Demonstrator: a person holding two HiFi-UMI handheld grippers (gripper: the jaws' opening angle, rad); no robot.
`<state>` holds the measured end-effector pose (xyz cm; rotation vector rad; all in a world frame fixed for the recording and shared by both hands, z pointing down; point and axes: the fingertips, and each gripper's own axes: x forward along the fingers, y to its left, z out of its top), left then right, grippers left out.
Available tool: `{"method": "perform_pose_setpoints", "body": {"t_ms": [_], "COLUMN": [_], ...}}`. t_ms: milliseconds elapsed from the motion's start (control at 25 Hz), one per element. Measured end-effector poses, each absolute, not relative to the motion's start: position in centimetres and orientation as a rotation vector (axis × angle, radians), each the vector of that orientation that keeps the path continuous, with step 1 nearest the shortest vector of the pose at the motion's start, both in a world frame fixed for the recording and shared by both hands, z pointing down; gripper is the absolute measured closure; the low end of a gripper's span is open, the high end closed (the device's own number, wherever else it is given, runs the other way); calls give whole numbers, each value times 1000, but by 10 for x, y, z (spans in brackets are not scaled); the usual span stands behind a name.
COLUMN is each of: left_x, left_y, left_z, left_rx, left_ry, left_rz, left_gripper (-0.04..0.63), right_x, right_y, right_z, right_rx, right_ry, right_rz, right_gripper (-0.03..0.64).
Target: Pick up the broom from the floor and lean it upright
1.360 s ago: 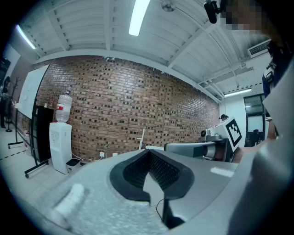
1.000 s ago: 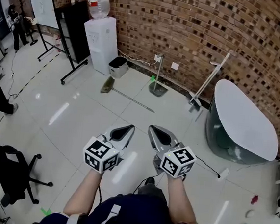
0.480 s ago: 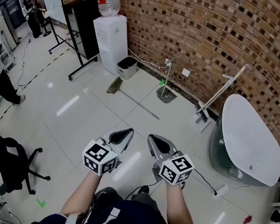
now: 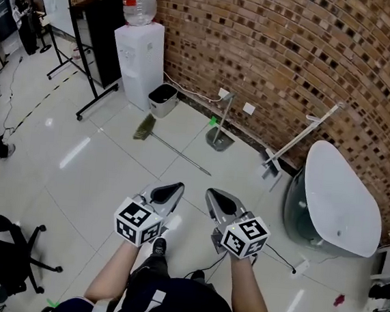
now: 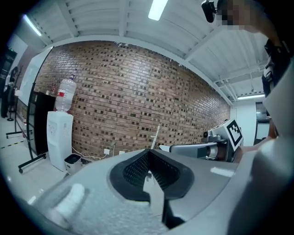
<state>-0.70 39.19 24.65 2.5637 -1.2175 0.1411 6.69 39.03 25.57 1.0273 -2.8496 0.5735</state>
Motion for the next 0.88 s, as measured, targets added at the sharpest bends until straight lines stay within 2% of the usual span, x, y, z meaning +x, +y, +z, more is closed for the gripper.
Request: {"method": "perform_pose_setpoints", "body": {"t_ms": [440, 880], "left_x": [-58, -61], "left_y": [315, 227], "left_z": [250, 281], "left_rx": [2601, 2580], "left_ry": [-1041, -1017], "left_rz": [88, 141], "left_gripper": [595, 595], "right_x": [14, 22], "right_y": [316, 230], "right_z": [237, 266], "right_rx": [1215, 1257], "right_ry": [-2740, -2700], "right_rz": [502, 569], "right_gripper": [614, 614]}}
